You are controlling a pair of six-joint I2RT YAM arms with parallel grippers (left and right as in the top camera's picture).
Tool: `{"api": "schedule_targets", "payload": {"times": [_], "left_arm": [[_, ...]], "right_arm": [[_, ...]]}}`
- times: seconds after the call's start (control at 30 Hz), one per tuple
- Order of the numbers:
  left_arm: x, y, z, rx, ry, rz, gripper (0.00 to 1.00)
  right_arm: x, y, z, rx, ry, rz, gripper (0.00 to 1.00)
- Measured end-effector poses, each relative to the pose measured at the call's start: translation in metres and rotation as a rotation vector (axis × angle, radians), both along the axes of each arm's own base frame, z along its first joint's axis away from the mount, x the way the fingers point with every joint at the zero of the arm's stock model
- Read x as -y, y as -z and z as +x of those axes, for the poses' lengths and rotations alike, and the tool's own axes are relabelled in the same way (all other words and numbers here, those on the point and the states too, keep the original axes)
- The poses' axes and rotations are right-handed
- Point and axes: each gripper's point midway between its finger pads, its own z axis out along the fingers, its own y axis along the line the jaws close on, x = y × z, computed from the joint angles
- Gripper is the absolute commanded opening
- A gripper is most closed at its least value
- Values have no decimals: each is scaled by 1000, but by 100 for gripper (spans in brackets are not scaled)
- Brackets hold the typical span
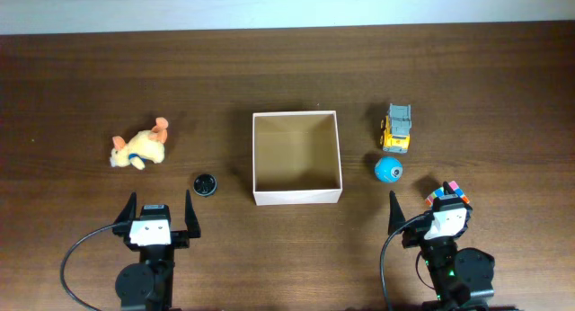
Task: Pack container
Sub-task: 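Move the right gripper toward the Rubik's cube near the blue ball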
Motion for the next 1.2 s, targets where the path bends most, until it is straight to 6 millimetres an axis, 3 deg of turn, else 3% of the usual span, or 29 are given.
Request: {"api": "schedule_targets", "payload": {"times": [1.07,1.2], "left_arm": [[0,0,0,0,0,0,99],[0,0,0,0,0,0,99]], "right_arm": [[0,0,0,0,0,0,99],[0,-7,1,32,-1,3,99]]}}
